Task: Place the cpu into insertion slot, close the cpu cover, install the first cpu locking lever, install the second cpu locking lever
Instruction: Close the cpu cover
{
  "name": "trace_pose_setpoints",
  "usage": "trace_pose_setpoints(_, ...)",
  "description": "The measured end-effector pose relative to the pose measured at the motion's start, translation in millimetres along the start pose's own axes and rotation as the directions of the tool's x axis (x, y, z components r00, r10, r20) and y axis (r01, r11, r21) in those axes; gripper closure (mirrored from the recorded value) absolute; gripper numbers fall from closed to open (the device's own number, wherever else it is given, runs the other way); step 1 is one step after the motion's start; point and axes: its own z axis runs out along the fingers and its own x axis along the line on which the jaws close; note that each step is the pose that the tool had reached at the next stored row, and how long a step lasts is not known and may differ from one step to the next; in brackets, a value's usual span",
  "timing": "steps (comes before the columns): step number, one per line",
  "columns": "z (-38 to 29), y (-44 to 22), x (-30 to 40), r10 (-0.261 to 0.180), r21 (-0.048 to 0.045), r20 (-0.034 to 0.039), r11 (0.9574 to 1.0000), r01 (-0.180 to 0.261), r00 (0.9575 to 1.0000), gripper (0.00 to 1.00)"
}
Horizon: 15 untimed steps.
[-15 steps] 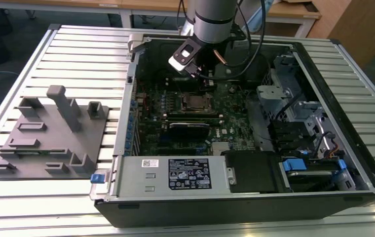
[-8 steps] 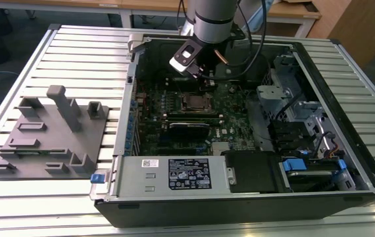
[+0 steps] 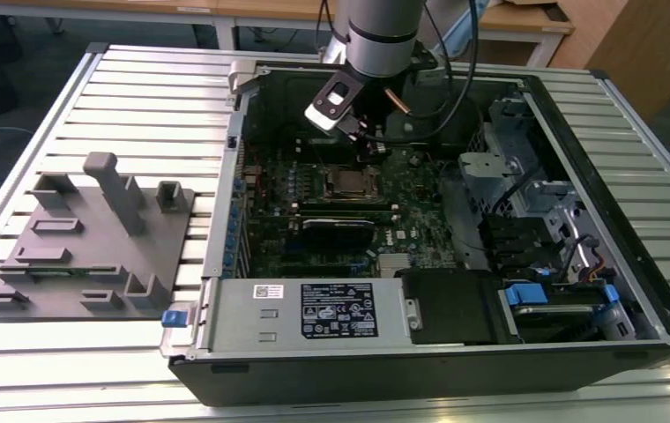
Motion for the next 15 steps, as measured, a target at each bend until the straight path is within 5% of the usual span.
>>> trace_pose_setpoints(8,0.0,0.0,0.0,-0.081,0.001,-0.0013,0.9967,0.081,0.9967,0.9)
trace_pose_setpoints(15,0.1,0.0,0.0,-0.198,0.0023,-0.0033,0.9802,0.198,0.9802,0.9)
